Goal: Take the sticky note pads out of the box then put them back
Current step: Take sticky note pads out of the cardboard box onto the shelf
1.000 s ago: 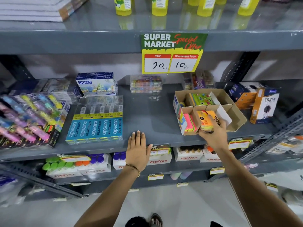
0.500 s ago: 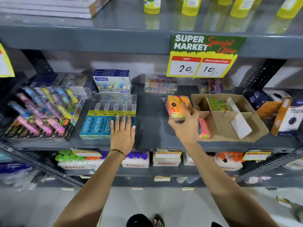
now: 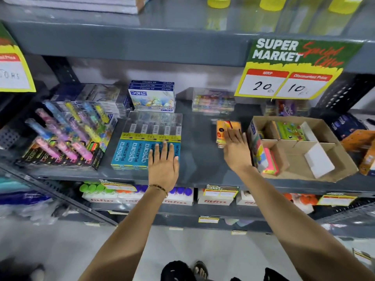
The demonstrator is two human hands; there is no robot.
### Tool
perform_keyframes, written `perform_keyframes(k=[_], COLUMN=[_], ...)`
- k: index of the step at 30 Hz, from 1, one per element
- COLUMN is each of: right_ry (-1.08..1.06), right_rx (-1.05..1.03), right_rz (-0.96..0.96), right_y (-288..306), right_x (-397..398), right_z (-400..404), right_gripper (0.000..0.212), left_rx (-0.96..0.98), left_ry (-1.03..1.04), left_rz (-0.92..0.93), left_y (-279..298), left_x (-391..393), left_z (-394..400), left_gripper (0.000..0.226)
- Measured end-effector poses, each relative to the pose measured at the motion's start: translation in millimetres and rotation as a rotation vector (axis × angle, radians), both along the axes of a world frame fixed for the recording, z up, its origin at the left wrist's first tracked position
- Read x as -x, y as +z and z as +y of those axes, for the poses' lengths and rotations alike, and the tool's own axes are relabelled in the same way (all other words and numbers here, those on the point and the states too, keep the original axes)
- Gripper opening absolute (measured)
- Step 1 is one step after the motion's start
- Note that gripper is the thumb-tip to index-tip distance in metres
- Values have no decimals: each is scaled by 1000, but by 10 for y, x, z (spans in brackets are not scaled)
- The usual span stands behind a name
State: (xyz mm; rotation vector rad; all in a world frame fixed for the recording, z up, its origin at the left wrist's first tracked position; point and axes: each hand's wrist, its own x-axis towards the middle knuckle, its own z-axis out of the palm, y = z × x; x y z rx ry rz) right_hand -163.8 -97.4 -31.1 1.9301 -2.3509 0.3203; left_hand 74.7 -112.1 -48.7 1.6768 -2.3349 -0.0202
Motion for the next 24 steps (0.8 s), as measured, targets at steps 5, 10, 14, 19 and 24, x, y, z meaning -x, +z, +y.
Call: perform_keyframes(k=[5, 10, 14, 19, 24], right_ry=[111, 270, 395, 293, -27], right_rx=[125, 318, 83, 60, -90], right_rz=[38, 126, 162, -139, -13], right_y=[192, 224, 20, 121, 280], right_x=[-22, -534, -880, -811, -156], right_z=[128, 497, 703, 675, 192], right_gripper=[51, 51, 44, 28, 62], left_rx=[-5, -5, 2, -14, -17], left_ry=[1, -10, -9, 1, 2], left_rz=[0, 5, 19, -5, -8], left_y=[-4, 4, 13, 0, -1], left_x=[-10, -14, -9, -9, -4], left_z=[6, 10, 16, 10, 5], left_gripper=[47, 47, 47, 48, 48])
